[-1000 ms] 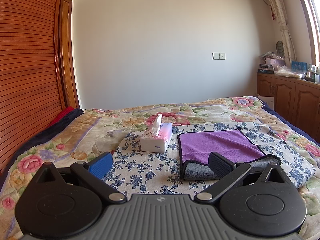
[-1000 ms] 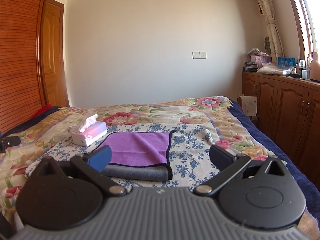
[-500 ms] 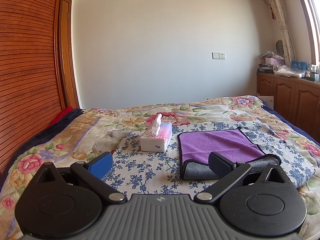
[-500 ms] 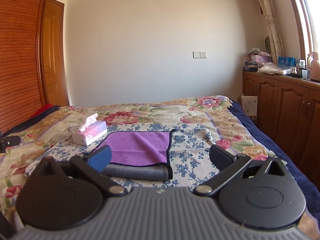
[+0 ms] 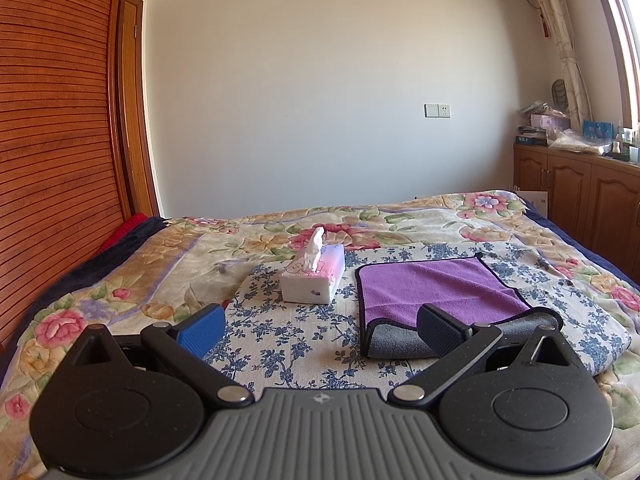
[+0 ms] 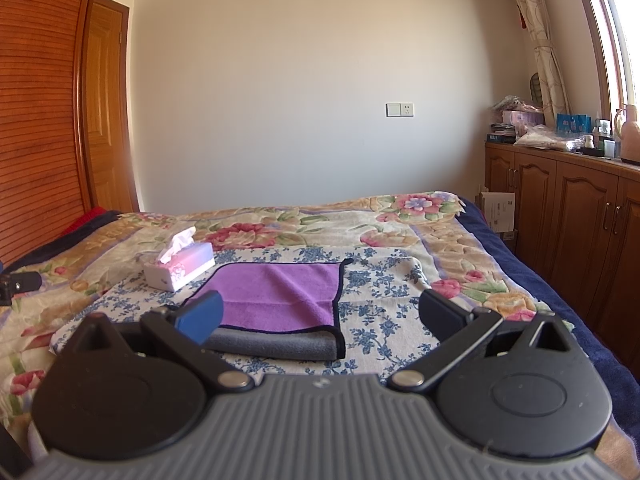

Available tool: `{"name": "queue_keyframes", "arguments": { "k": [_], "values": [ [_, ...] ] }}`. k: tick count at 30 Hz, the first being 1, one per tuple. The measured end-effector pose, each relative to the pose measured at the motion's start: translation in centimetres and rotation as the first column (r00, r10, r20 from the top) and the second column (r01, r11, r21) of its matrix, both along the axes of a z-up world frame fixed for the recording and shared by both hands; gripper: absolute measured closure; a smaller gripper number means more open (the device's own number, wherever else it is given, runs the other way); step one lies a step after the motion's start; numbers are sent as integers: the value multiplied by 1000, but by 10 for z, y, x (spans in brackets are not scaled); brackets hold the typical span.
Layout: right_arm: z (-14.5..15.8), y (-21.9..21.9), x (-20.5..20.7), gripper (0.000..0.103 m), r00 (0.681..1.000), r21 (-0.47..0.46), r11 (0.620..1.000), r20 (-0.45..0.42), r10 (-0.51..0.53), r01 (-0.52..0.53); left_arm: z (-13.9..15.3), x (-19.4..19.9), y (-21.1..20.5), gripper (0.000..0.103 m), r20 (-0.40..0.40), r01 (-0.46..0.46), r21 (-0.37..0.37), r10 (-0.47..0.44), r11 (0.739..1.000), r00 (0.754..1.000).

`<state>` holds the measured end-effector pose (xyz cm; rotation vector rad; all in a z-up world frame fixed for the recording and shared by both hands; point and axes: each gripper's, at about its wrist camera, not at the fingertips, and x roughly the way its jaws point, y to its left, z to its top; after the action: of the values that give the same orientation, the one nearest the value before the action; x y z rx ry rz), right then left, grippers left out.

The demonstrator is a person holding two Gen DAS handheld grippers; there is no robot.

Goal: Fold towel

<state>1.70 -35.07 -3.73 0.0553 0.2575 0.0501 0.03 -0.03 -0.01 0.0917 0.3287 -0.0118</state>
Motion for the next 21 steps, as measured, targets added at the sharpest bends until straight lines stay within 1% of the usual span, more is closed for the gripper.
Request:
{"name": "queue_keyframes", "arguments": {
  "k": [10,21],
  "values": [
    [-3,3,3,0,1000,-15,1000,-15,8,-8,-1,4,2,0,-19,19,-7,-20,1000,1000],
    [-5,6,12,0,998,-26,999,-53,17,-19,-4,23,0,0,-61,24,-6,-24,1000,998]
  ]
}}
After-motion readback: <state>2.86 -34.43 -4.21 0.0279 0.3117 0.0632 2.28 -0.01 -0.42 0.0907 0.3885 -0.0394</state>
